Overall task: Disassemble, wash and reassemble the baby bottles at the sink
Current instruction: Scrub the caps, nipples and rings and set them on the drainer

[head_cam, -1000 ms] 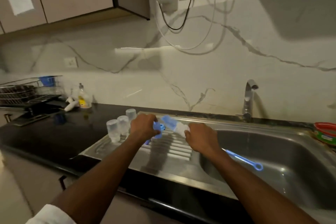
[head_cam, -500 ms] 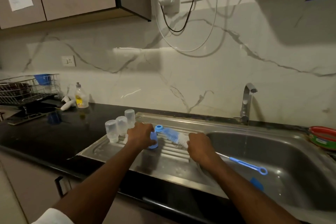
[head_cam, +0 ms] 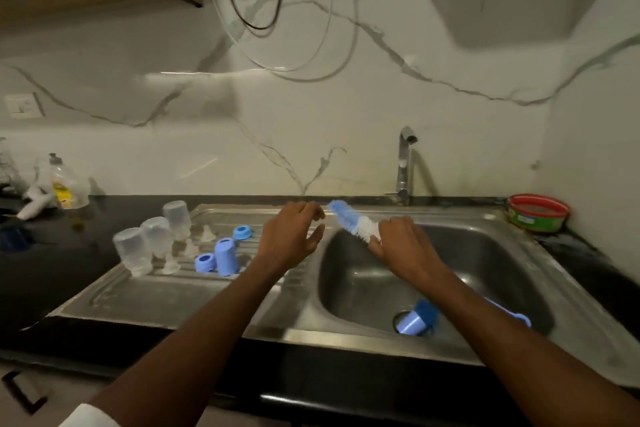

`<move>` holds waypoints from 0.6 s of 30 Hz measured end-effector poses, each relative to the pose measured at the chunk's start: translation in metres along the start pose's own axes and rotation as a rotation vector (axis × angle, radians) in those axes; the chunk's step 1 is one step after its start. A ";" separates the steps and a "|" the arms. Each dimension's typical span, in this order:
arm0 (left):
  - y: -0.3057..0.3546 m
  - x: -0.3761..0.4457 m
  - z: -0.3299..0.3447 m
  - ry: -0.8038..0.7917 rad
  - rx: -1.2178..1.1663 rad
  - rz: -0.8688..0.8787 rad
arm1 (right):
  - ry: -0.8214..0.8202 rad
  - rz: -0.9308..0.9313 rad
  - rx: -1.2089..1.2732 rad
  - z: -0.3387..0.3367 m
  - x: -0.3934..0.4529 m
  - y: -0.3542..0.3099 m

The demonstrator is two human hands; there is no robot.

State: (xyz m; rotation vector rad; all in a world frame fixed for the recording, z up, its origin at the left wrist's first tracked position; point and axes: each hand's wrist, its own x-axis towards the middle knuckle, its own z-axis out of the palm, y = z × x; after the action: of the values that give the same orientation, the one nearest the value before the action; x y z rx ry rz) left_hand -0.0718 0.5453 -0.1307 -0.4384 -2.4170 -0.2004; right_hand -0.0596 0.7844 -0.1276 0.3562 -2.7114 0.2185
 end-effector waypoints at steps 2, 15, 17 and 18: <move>0.036 0.015 0.030 -0.082 -0.024 -0.015 | -0.038 0.018 -0.111 0.000 -0.001 0.033; 0.153 0.049 0.202 -1.018 0.060 0.073 | -0.415 0.267 -0.077 0.042 0.003 0.149; 0.157 0.045 0.213 -1.014 0.095 0.120 | -0.424 0.283 -0.091 0.047 0.006 0.149; 0.158 0.044 0.217 -1.016 0.109 0.139 | -0.427 0.290 -0.089 0.048 0.006 0.150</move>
State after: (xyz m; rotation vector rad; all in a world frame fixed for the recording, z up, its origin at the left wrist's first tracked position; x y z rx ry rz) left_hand -0.1745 0.7594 -0.2646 -0.7905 -3.3309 0.2953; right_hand -0.1242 0.9163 -0.1838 -0.0260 -3.1774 0.1084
